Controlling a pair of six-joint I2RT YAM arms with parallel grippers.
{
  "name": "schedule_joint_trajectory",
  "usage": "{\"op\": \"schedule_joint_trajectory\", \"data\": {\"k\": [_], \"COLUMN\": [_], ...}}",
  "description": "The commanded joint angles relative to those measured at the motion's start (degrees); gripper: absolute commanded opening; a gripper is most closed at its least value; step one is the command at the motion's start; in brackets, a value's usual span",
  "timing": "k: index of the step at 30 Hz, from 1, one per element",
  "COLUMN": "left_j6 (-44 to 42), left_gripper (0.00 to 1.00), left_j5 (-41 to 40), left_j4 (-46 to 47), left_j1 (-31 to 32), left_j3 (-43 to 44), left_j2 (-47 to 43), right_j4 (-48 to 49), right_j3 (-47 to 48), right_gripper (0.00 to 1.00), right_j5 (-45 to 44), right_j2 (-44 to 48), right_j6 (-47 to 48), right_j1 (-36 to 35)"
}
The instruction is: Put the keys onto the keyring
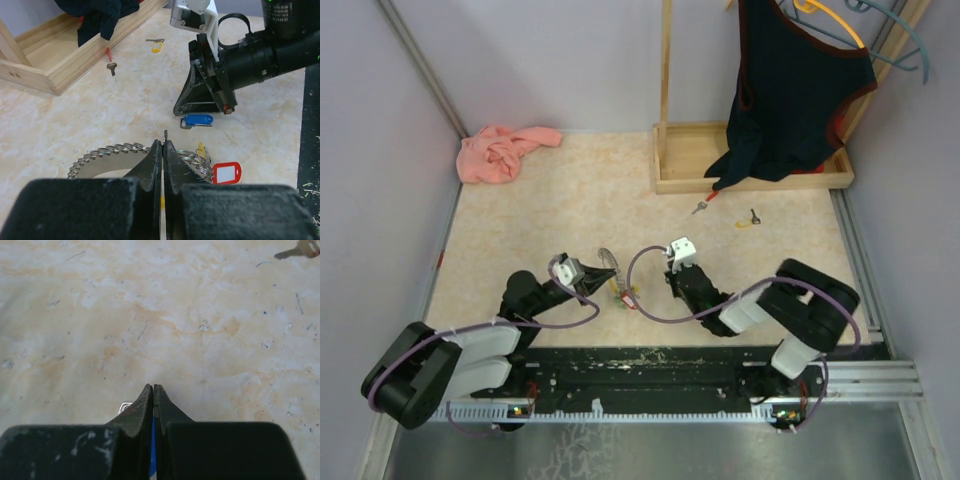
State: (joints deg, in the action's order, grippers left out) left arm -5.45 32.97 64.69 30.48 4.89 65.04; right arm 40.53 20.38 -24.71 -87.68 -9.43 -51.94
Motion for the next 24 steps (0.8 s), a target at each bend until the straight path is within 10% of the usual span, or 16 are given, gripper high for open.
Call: {"op": "schedule_joint_trajectory", "data": {"k": [1, 13, 24], "left_j6": [-1.0, -0.9, -1.0], "left_gripper": [0.01, 0.01, 0.01], "left_j5": [-1.3, -2.8, -3.5], "left_j4": [1.1, 1.3, -0.3], "left_j1": [0.0, 0.0, -0.1], "left_j3": [-0.5, -1.0, -1.2], "left_j2": [-1.6, -2.6, -4.8], "right_j4": [25.3, 31.5, -15.2], "right_j3": [3.6, 8.2, 17.2], "right_gripper": [0.00, 0.00, 0.47], "right_j5": [-13.4, -18.1, -0.8], "right_j2": [-10.6, -19.9, -0.5], "right_j6": [3.8, 6.0, -2.1], "right_j1": [-1.9, -3.0, 0.9]}}
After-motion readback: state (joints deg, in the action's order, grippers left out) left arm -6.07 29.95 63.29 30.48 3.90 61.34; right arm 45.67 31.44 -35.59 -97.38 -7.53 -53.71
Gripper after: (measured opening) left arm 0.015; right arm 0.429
